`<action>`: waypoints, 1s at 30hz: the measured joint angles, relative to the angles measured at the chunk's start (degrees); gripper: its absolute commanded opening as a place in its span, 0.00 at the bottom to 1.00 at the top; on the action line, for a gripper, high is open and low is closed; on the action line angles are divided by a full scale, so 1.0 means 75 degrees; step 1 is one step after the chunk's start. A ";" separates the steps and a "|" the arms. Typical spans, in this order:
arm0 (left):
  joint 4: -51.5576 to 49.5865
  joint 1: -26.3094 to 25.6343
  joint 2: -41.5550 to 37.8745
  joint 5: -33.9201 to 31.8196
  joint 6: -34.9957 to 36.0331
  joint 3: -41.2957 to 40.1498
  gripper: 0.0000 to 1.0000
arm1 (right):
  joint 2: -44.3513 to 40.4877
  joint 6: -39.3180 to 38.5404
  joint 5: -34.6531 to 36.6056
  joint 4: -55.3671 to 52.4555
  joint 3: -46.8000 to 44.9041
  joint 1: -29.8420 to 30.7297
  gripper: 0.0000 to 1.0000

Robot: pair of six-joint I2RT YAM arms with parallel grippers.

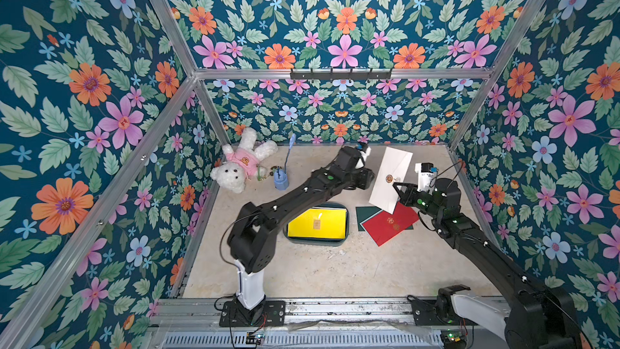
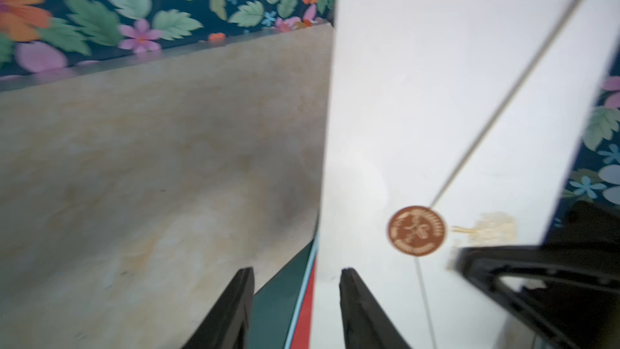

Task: Put the sealed envelopes into the storage box
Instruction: Pick up the envelope from the center of the board, then place the envelope in the storage box.

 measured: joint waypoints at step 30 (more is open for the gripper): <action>-0.2224 0.1982 -0.8862 -0.4412 -0.0184 -0.5732 0.73 | 0.7137 -0.7997 0.1591 -0.8807 0.9859 0.4715 0.00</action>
